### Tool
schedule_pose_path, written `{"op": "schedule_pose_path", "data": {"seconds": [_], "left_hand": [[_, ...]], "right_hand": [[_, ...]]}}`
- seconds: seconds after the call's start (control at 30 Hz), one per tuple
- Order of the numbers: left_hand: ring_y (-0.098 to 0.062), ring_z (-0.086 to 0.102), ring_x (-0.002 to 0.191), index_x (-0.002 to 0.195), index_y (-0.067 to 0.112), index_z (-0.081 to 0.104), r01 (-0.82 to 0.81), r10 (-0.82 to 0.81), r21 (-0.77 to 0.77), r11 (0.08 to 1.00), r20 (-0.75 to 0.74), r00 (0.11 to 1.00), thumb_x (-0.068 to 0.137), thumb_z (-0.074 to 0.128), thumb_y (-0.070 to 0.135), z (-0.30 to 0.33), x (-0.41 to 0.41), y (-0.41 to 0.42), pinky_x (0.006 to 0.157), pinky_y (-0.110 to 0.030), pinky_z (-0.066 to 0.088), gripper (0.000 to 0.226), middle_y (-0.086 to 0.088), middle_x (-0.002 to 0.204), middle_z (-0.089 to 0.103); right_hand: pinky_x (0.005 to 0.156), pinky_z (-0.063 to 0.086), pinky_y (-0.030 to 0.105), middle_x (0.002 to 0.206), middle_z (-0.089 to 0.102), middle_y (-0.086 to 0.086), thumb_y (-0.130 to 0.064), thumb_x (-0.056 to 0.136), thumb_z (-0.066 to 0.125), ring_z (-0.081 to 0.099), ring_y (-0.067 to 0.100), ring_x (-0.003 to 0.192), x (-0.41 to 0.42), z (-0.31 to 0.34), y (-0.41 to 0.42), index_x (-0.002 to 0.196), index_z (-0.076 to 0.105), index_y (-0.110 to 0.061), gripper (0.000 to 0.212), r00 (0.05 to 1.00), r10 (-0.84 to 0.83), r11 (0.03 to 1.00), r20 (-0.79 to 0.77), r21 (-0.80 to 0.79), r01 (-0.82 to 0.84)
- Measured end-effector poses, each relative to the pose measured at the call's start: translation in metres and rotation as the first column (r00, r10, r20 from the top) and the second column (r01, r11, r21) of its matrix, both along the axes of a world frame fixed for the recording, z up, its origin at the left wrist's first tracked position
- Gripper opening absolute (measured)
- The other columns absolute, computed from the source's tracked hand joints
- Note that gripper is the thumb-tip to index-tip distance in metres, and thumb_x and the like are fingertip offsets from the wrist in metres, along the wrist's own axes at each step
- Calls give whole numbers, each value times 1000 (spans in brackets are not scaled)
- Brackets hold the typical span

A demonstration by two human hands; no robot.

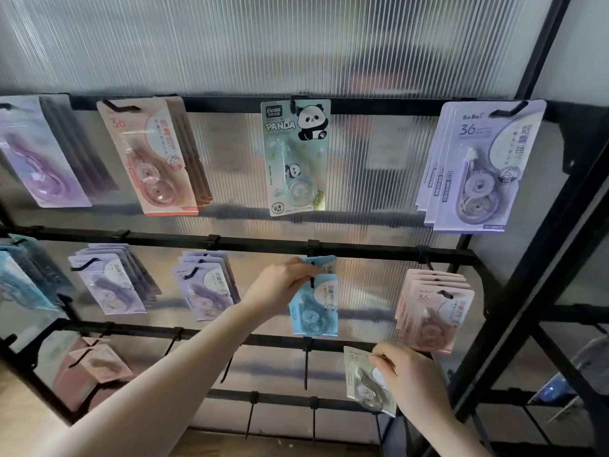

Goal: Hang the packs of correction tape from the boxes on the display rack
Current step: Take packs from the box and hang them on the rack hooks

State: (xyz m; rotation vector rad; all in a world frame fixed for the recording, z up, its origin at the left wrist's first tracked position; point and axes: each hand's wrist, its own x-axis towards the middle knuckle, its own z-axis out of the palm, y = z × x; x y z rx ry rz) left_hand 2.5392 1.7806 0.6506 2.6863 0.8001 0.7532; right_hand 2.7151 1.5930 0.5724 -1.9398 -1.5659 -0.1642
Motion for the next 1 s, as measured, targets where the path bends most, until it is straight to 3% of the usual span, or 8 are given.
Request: {"op": "schedule_pose_path", "data": {"seconds": [0.27, 0.5, 0.8, 1.0], "left_hand": [[-23, 61, 92, 125, 19, 58, -123, 125, 40, 992, -55, 991, 97, 45, 20, 6, 14, 4, 67, -35, 52, 31, -5, 114, 58], [-23, 60, 91, 123, 18, 58, -187, 185, 108, 976, 29, 982, 96, 46, 24, -1, 16, 0, 59, -30, 48, 30, -5, 112, 59], [-30, 57, 100, 115, 11, 63, -200, 192, 271, 942, 57, 980, 83, 67, 14, -1, -12, -14, 76, -38, 50, 32, -10, 109, 63], [-29, 63, 91, 106, 12, 66, -183, 193, 348, 919, 6, 981, 73, 76, 10, -6, -46, -30, 71, -40, 54, 35, -8, 99, 65]], "right_hand": [[41, 31, 13, 53, 56, -19, -13, 59, 86, 48, -4, 44, 1, -1, 2, 62, 60, -29, 31, 999, 5, 1000, 35, -19, -4], [44, 41, 18, 59, 60, -17, -13, 69, 80, 53, -2, 50, 0, -9, 6, 68, 62, -27, 23, 999, 32, 999, -27, -26, -32], [40, 45, 26, 57, 61, -11, -11, 70, 78, 55, 7, 49, -10, -5, 12, 66, 63, -23, 20, 997, 58, 998, -43, -9, -58], [45, 48, 31, 62, 63, -9, -12, 73, 75, 59, 12, 53, -25, -8, 14, 69, 65, -22, 15, 994, 73, 997, -80, -20, -75]]}}
